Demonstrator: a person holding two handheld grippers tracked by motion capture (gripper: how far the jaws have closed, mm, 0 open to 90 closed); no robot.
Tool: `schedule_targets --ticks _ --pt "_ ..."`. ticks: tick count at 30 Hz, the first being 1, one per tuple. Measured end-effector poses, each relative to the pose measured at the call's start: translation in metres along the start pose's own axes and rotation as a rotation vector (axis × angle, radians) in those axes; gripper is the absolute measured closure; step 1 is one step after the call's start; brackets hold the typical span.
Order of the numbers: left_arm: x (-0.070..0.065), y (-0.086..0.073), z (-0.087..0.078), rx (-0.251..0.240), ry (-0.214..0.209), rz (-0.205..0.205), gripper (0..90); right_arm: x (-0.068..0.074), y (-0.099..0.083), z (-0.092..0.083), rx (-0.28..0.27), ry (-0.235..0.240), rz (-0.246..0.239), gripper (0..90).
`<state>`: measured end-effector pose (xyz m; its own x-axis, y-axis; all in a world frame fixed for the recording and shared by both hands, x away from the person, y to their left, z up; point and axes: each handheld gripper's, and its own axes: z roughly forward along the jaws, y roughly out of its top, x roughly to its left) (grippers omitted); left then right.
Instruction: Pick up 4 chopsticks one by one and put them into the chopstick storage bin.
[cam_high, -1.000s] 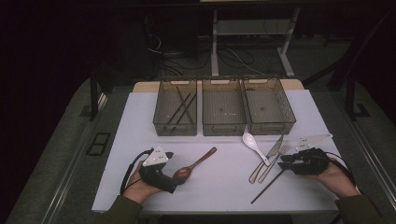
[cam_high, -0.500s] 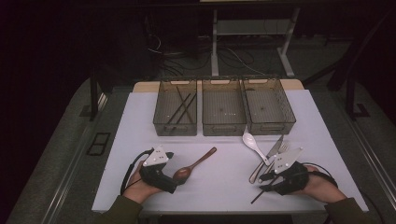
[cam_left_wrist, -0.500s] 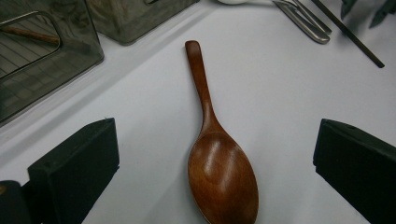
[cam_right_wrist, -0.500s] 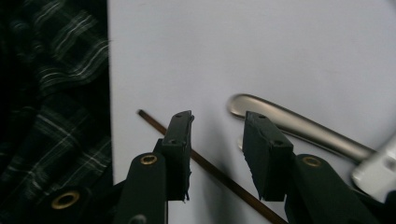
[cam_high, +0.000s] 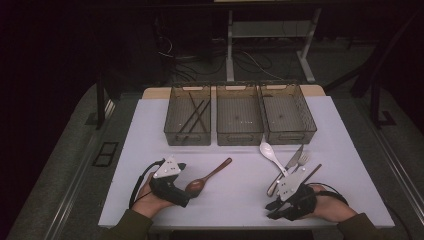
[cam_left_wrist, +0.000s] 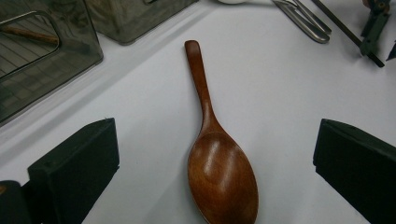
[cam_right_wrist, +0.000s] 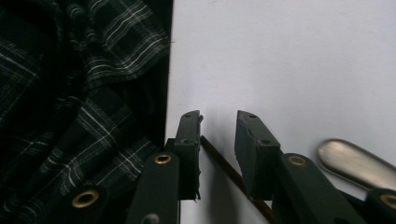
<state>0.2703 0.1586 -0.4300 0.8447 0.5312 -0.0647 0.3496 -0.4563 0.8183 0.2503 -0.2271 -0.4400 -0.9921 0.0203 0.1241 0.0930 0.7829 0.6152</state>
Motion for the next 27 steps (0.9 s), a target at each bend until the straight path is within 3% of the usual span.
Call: schedule_targets --ticks 11,27 --pt "-0.0003 0.0002 0.0 -0.001 0.0 0.0 0.0 0.0031 0.0016 0.004 0.005 -0.004 -0.064 79.6" --pt "-0.0003 0.0003 0.0 -0.001 0.0 0.0 0.0 0.0011 0.0017 0.0042 0.004 -0.006 -0.077 84.7"
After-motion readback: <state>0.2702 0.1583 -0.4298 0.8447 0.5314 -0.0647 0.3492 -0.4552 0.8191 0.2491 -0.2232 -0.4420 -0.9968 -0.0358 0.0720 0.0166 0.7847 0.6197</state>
